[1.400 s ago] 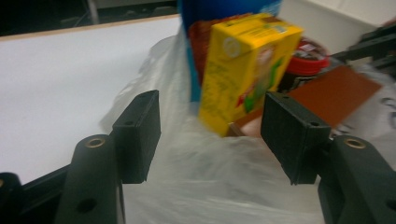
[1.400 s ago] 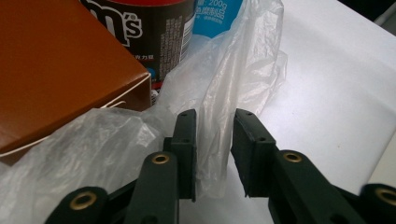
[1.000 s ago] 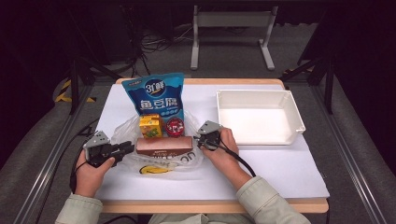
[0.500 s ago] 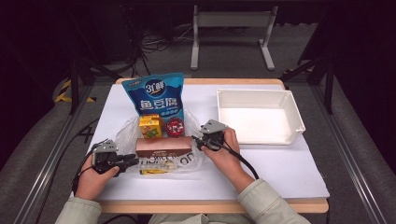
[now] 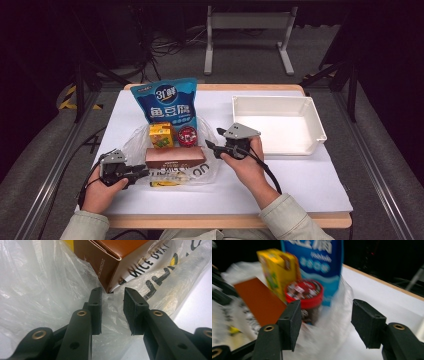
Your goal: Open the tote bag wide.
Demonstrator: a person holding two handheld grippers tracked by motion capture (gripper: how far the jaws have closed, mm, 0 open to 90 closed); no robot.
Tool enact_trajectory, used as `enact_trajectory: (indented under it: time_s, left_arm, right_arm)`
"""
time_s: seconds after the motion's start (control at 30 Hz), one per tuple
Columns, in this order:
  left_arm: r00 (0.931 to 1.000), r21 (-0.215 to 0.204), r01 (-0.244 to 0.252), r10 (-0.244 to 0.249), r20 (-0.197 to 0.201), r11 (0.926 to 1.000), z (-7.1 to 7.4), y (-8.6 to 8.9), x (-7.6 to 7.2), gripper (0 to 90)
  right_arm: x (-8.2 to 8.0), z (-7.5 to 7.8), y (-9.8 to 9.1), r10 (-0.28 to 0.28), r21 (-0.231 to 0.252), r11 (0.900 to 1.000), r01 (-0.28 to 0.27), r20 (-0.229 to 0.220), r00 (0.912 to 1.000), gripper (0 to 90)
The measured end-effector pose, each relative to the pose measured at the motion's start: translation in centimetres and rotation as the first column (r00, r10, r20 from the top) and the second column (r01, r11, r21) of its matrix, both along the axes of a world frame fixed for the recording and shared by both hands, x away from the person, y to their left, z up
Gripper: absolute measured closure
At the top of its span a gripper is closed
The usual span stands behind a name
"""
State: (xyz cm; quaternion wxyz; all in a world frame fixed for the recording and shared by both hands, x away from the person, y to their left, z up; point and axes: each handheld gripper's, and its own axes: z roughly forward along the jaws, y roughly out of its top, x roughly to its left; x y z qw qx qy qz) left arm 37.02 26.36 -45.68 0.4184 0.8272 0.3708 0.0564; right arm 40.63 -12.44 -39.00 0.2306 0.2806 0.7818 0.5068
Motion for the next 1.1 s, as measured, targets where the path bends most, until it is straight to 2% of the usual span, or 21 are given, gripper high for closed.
enact_trajectory:
  time_s: [0.07,0.13,0.17,0.2,0.23,0.27,0.3,0.37,0.47,0.5,0.53,0.57,0.63,0.7,0.77,0.83,0.87,0.97,1.03,1.07,1.1]
  left_arm:
    - [1.0000,0.001,0.001,-0.001,0.002,1.0000,0.0,0.0,0.0,68.5]
    - [1.0000,0.001,0.001,-0.001,0.002,1.0000,0.0,0.0,0.0,68.5]
    - [1.0000,0.000,0.000,0.000,0.005,1.0000,0.0,0.0,0.0,68.4]
    - [1.0000,0.000,0.000,0.000,0.005,1.0000,0.0,0.0,0.0,68.4]
    - [1.0000,-0.002,-0.002,0.002,0.005,1.0000,0.1,0.0,0.0,68.3]
    - [1.0000,-0.002,-0.002,0.002,0.005,1.0000,0.1,0.0,0.0,68.3]
    - [0.9999,0.000,0.000,0.000,0.011,1.0000,0.1,0.0,0.0,68.3]
    - [0.9999,-0.003,0.002,-0.002,0.010,1.0000,0.0,0.1,0.0,68.1]
    - [0.9999,-0.003,0.005,-0.005,0.010,1.0000,0.0,0.1,0.0,67.5]
    - [0.9999,-0.003,0.007,-0.007,0.008,1.0000,0.0,0.1,-0.1,67.3]
    - [0.9999,-0.002,0.010,-0.010,0.008,0.9999,0.0,0.1,-0.1,67.3]
    - [1.0000,-0.005,0.009,-0.009,0.001,0.9999,0.0,0.1,-0.1,66.7]
    - [0.9999,-0.004,0.011,-0.011,0.003,0.9999,0.0,0.1,-0.1,66.5]
    - [1.0000,-0.009,0.003,-0.003,-0.002,1.0000,0.0,0.0,-0.2,65.0]
    - [0.9999,-0.008,0.011,-0.011,-0.001,0.9999,-0.1,-0.1,-0.2,62.0]
    - [0.9999,-0.007,0.015,-0.015,-0.002,0.9999,-0.1,-0.2,-0.2,56.2]
    - [0.9998,-0.006,0.021,-0.021,-0.002,0.9998,-0.1,-0.2,-0.2,54.1]
    - [0.9998,-0.017,0.018,-0.018,-0.007,0.9997,-0.1,-0.2,-0.2,52.5]
    - [0.9998,-0.017,0.019,-0.019,-0.008,0.9997,-0.1,-0.2,-0.2,52.0]
    - [0.9997,-0.016,0.025,-0.025,-0.006,0.9996,-0.1,-0.1,-0.2,51.8]
    - [0.9997,-0.020,0.022,-0.022,-0.009,0.9996,-0.1,-0.1,-0.2,51.7]
  right_arm:
    - [-0.8,0.8,0.5,0.069,0.033,0.9971,-0.069,-0.004,0.9976,51.6]
    - [-1.0,0.8,0.7,0.086,0.040,0.9956,-0.085,-0.012,0.9963,54.2]
    - [-1.4,0.7,1.1,0.135,0.055,0.9896,-0.133,-0.042,0.9899,65.1]
    - [-1.4,0.7,1.1,0.135,0.055,0.9896,-0.133,-0.042,0.9899,65.1]
    - [-1.4,0.4,1.3,0.164,0.061,0.9853,-0.160,-0.074,0.9836,72.5]
    - [-1.4,0.1,1.3,0.170,0.060,0.9844,-0.165,-0.090,0.9814,77.0]
    - [-1.4,0.1,1.3,0.170,0.060,0.9844,-0.165,-0.090,0.9814,77.0]
    - [-1.3,-0.9,1.3,0.184,0.064,0.9823,-0.176,-0.145,0.9722,82.0]
    - [-1.3,-1.4,1.2,0.179,0.054,0.9836,-0.172,-0.161,0.9705,80.7]
    - [-1.5,-2.1,0.9,0.184,0.051,0.9828,-0.177,-0.187,0.9650,72.1]
    - [-1.5,-2.1,0.9,0.184,0.051,0.9828,-0.177,-0.187,0.9650,72.1]
    - [-1.5,-2.6,0.5,0.156,0.034,0.9878,-0.152,-0.180,0.9713,63.0]
    - [-1.5,-2.8,0.3,0.148,0.031,0.9889,-0.145,-0.183,0.9719,60.5]
    - [-1.4,-3.5,0.1,0.140,0.032,0.9902,-0.136,-0.209,0.9680,51.9]
    - [-1.3,-4.1,0.2,0.140,0.027,0.9901,-0.137,-0.222,0.9649,48.0]
    - [-1.1,-5.0,0.5,0.151,0.010,0.9882,-0.153,-0.246,0.9574,42.8]
    - [-1.1,-5.3,0.6,0.152,0.000,0.9876,-0.157,-0.252,0.9558,43.1]
    - [-1.1,-5.8,0.6,0.143,-0.079,0.9826,-0.168,-0.257,0.9558,51.0]
    - [-1.1,-5.8,0.6,0.141,-0.088,0.9817,-0.169,-0.263,0.9545,52.8]
    - [-1.2,-5.9,0.5,0.143,-0.127,0.9751,-0.182,-0.271,0.9519,57.2]
    - [-1.3,-6.0,0.4,0.143,-0.135,0.9735,-0.185,-0.269,0.9524,58.6]
